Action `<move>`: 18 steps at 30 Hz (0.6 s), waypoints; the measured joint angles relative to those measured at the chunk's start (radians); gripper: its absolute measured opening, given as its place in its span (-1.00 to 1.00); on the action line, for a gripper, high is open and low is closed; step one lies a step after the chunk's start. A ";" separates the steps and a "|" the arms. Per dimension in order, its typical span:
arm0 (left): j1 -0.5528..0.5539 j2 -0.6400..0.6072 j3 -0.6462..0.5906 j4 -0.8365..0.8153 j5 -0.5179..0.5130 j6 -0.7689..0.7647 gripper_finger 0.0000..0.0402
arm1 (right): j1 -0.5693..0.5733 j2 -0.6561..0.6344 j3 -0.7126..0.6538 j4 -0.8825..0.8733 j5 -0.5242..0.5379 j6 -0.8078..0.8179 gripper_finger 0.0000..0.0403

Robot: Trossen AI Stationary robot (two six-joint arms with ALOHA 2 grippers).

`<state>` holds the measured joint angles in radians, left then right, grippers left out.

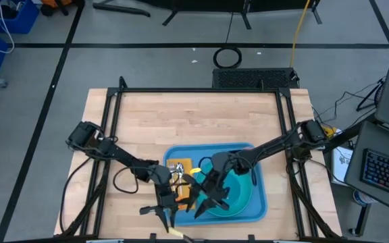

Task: Set up tray
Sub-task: Put the light yellow knife on the yellow napkin to the right of the orange spoon

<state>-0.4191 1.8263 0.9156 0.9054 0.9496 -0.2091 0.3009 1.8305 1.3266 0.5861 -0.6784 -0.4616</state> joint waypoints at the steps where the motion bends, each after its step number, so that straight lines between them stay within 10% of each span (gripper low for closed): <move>1: 0.000 0.000 0.000 -0.015 0.003 -0.002 -0.77 | 0.004 0.000 0.000 0.000 0.000 -0.012 -0.27; 18: -0.008 0.000 0.000 -0.051 0.046 0.015 -0.77 | 0.032 0.000 0.000 0.100 -0.006 0.000 -0.44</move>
<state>-0.4268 1.8263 0.9154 0.8544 0.9955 -0.1944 0.3329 1.8305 1.3266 0.6861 -0.6846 -0.4614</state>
